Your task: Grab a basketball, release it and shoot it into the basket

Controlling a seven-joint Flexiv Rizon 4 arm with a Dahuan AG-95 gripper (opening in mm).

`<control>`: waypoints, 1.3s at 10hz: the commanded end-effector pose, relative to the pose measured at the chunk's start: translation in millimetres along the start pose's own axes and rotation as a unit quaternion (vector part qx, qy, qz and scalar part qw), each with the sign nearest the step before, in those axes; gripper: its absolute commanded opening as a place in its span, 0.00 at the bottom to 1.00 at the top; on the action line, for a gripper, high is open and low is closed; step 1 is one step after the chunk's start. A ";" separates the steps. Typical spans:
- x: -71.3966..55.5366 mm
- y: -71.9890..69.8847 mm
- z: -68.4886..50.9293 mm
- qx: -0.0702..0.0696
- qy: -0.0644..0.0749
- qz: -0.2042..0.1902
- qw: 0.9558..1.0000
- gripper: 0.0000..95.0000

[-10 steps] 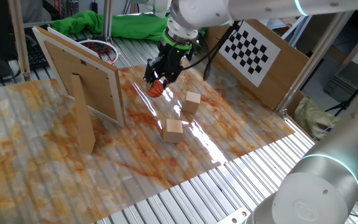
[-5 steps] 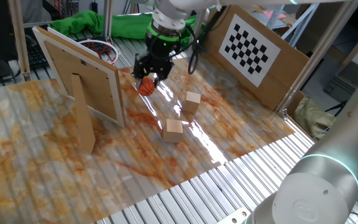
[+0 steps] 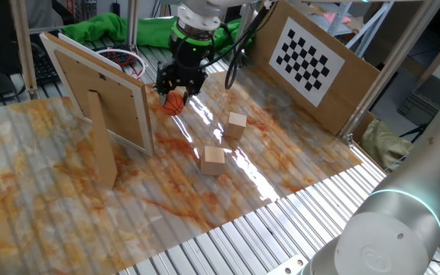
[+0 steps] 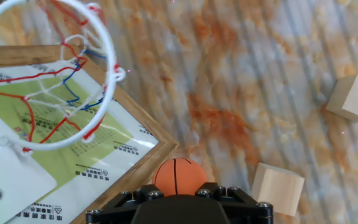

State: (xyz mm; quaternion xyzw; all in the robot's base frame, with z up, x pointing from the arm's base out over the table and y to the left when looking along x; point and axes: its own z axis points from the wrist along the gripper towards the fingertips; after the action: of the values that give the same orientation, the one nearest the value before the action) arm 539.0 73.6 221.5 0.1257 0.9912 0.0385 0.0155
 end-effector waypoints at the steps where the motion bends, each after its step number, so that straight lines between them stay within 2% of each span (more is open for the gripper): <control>1: -0.6 0.1 -0.3 -0.003 0.003 -0.002 1.000 0.00; 2: -0.6 0.1 -0.3 -0.014 0.012 0.003 1.000 0.00; 3: -0.6 0.1 -0.3 -0.016 0.005 0.006 1.000 0.00; 4: -0.6 0.1 -0.3 0.017 -0.011 -0.013 1.000 0.00; 5: -0.6 0.1 -0.3 0.017 -0.019 -0.010 1.000 0.00; 7: -0.6 0.1 -0.3 0.018 -0.023 -0.008 1.000 0.00; 9: -0.6 0.1 -0.3 0.013 -0.055 -0.020 0.998 0.00; 10: -0.6 0.1 -0.3 0.010 -0.061 -0.023 0.998 0.00; 11: -0.6 0.1 -0.3 0.000 -0.069 -0.028 0.997 0.00; 12: -0.6 0.1 -0.3 -0.001 -0.078 -0.032 0.996 0.00; 13: -0.6 0.1 -0.3 0.003 -0.067 -0.027 0.997 0.00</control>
State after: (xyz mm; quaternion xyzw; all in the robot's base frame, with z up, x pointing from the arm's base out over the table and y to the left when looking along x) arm 536.9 72.6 222.0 0.0963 0.9903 0.0276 0.0967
